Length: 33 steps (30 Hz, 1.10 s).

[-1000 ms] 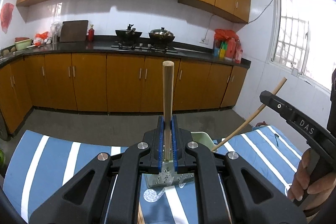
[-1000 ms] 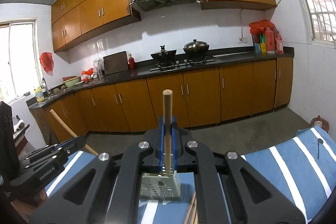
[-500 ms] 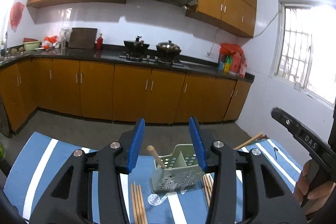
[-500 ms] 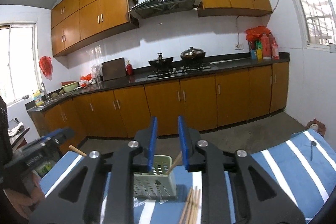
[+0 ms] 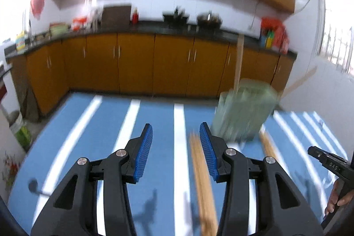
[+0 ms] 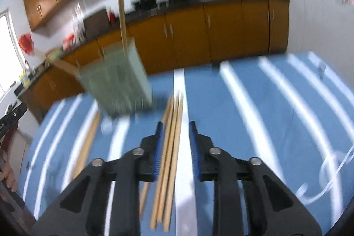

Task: Organize utensils
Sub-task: 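Move the left tool back and grasp another chopstick while the right tool grasps one too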

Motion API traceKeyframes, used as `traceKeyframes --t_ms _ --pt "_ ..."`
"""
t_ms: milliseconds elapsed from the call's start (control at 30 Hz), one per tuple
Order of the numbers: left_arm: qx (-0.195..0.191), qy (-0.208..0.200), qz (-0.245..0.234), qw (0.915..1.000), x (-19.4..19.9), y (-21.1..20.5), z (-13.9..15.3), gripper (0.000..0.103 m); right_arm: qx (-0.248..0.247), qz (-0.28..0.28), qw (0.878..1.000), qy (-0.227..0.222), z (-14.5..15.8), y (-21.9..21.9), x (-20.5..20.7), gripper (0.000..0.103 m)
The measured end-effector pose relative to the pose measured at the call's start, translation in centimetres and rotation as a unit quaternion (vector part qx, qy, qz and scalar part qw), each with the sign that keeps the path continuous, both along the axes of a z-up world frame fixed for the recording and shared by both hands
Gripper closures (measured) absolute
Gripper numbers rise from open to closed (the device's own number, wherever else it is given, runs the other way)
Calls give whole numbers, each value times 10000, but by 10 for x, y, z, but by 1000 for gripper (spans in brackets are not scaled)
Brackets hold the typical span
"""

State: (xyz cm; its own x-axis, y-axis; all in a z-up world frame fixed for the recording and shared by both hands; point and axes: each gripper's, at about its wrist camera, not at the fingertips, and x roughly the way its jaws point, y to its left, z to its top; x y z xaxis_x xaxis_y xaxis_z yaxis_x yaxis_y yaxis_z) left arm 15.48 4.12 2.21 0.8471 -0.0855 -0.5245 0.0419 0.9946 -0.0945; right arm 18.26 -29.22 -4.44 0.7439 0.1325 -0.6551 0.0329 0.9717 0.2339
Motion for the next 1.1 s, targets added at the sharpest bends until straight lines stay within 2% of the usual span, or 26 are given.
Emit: traceKeyframes --t_ms 100,300,467,567,667,900,1100 --pt "-97 413 -96 9991 -6 -3 -33 59 76 141 9990 409 -33 8 -6 86" --pt "-63 902 -304 9954 -14 -17 -68 60 55 259 9974 668 -60 23 -13 88" --pt "-55 1091 -389 9933 -13 -22 -79 62 -181 292 9970 692 -58 26 -10 94" --pt "-25 1169 -440 9922 -15 -25 -85 65 -385 79 9971 656 -58 22 -9 95" --pt "4 1228 -502 9912 -16 -28 -90 68 -314 -104 9973 661 -58 13 -7 95" --pt "134 1414 -623 9879 -15 -36 -101 75 -326 -87 9973 660 -59 11 -7 95" --pt "285 1493 -626 9864 -13 -39 -103 76 -371 -59 9971 664 -59 12 -7 95"
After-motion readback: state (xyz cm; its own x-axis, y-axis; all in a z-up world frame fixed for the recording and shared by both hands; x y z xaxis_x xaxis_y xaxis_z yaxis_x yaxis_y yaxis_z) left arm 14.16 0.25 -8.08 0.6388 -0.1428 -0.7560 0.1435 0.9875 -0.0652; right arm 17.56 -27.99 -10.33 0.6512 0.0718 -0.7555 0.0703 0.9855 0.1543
